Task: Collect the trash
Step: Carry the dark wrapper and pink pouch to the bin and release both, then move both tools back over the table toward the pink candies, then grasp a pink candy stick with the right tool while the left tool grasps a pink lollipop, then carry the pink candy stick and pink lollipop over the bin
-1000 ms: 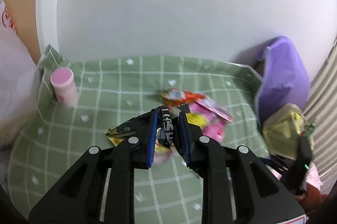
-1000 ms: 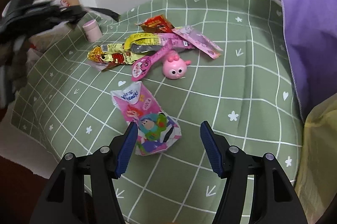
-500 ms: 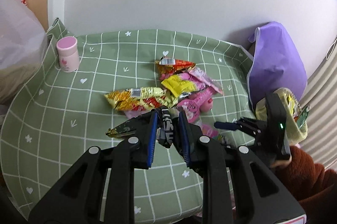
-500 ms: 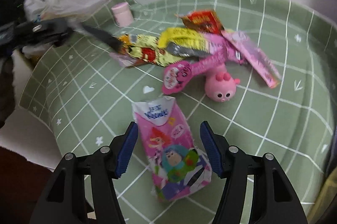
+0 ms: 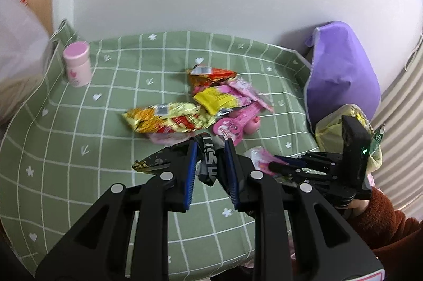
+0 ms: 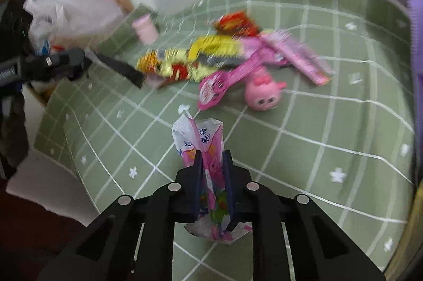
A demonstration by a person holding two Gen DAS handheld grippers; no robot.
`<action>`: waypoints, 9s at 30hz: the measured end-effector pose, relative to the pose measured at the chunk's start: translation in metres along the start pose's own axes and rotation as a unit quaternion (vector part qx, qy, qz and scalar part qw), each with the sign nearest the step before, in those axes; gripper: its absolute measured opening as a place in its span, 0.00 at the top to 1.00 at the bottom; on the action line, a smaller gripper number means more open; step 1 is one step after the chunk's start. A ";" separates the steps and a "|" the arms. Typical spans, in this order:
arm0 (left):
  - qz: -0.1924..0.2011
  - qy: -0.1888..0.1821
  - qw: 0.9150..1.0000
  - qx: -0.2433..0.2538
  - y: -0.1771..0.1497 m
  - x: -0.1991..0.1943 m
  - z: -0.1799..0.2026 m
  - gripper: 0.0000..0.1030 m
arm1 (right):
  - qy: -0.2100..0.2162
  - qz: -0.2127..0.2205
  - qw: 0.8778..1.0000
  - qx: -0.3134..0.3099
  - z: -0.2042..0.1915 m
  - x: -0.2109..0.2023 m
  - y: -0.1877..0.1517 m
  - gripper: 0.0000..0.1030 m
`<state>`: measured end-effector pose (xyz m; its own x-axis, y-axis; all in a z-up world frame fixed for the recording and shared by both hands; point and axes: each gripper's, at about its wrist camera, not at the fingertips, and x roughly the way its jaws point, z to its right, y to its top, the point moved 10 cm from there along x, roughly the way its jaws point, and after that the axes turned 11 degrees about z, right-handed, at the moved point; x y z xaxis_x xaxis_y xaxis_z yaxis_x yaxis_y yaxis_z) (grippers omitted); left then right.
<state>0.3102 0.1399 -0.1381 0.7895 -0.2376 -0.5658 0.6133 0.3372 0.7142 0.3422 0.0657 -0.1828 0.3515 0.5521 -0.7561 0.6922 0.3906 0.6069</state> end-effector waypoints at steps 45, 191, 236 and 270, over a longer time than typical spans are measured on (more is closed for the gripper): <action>-0.108 -0.313 0.918 0.218 -0.025 0.177 0.444 0.80 | -0.317 0.161 0.918 0.177 0.281 -0.295 -0.023 0.86; -0.133 0.010 0.990 0.056 -0.057 0.144 0.064 0.53 | -0.190 0.050 0.974 0.111 0.066 -0.114 -0.072 0.91; -0.031 -0.144 0.985 0.091 0.079 0.074 0.166 0.86 | -0.237 0.199 0.950 0.046 0.077 -0.222 0.046 0.91; -0.216 -0.255 0.880 0.338 -0.045 0.214 0.432 0.86 | -0.346 0.165 0.908 0.166 0.260 -0.315 -0.033 0.91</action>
<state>0.4609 -0.3197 -0.1134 0.2802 -0.6466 -0.7096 0.5950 -0.4631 0.6569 0.3730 -0.3123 -0.0284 0.8075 -0.0420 -0.5883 0.5881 -0.0187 0.8086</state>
